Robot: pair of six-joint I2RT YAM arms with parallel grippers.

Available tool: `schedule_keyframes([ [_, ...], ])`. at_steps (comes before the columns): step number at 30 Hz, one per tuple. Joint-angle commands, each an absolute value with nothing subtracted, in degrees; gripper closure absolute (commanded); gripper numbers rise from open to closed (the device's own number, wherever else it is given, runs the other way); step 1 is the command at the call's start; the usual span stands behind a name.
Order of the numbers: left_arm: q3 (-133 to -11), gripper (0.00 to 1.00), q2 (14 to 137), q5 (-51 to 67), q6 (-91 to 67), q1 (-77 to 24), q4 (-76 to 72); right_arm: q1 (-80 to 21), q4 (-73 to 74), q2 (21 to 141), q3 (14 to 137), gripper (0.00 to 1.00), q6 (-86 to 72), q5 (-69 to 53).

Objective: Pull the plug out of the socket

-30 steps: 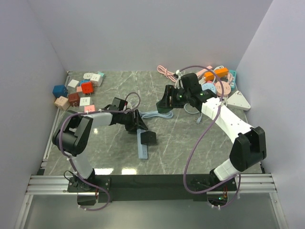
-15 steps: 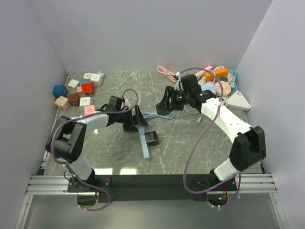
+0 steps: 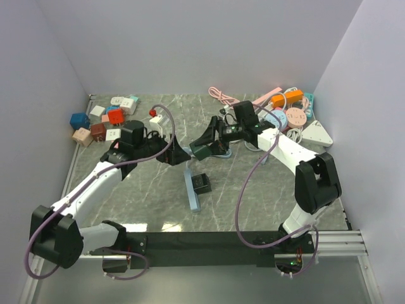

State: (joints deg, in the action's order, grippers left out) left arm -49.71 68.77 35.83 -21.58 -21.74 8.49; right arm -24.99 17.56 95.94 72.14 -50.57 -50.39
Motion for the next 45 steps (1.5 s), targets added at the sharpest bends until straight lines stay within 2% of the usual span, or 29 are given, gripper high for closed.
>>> schedule_keyframes([
  [1, -47.9, 0.01, 64.8, 39.6, -14.8, -22.0, 5.7, -25.0, 9.7, 95.4, 72.1, 1.00, -59.0, -62.1],
  [11, -50.4, 0.01, 64.6, 41.8, -10.7, -23.6, 5.8, -28.7, 13.6, 99.3, 74.4, 1.00, -57.1, -66.6],
  [20, -52.8, 0.01, 66.8, 38.8, -10.0, -29.0, 6.6, -31.6, 8.4, 100.4, 75.4, 1.00, -61.6, -69.2],
  [23, -53.0, 0.09, 67.2, 37.7, -10.1, -29.4, 7.3, -32.0, 4.3, 100.1, 74.4, 1.00, -64.7, -70.1],
  [24, -53.2, 0.19, 67.5, 37.6, -10.0, -29.4, 7.6, -31.9, 3.3, 99.8, 73.9, 1.00, -66.1, -70.4],
  [26, -54.4, 0.33, 68.5, 37.7, -9.6, -29.4, 9.9, -32.0, 0.5, 99.7, 73.4, 1.00, -67.8, -71.0],
  [27, -54.8, 0.52, 69.0, 37.6, -9.6, -29.4, 10.5, -32.0, 0.1, 99.4, 72.8, 1.00, -69.4, -71.2],
  [28, -55.1, 0.61, 69.3, 37.6, -9.5, -29.4, 11.0, -31.8, -1.7, 99.3, 72.4, 0.98, -70.2, -71.4],
  [30, -55.8, 0.76, 69.7, 37.3, -9.7, -29.4, 11.8, -31.9, -4.6, 99.1, 71.8, 0.89, -72.2, -71.7],
  [32, -56.1, 0.86, 69.3, 36.1, -9.8, -29.4, 12.0, -31.6, -5.5, 99.0, 71.5, 0.73, -72.9, -71.5],
  [33, -56.1, 1.00, 68.6, 35.9, -9.8, -29.4, 12.3, -31.0, -5.4, 98.8, 71.3, 0.57, -73.1, -71.3],
  [36, -56.3, 1.00, 67.1, 34.1, -9.1, -29.4, 13.7, -28.3, -3.7, 97.7, 70.1, 0.40, -72.9, -68.9],
  [40, -55.2, 1.00, 65.5, 31.6, -6.9, -28.0, 15.6, -20.9, -1.7, 95.2, 66.5, 0.35, -73.6, -64.9],
  [45, -54.1, 1.00, 65.0, 35.8, -4.4, -22.1, 17.3, -11.5, -4.7, 93.4, 62.0, 0.33, -76.0, -65.0],
])
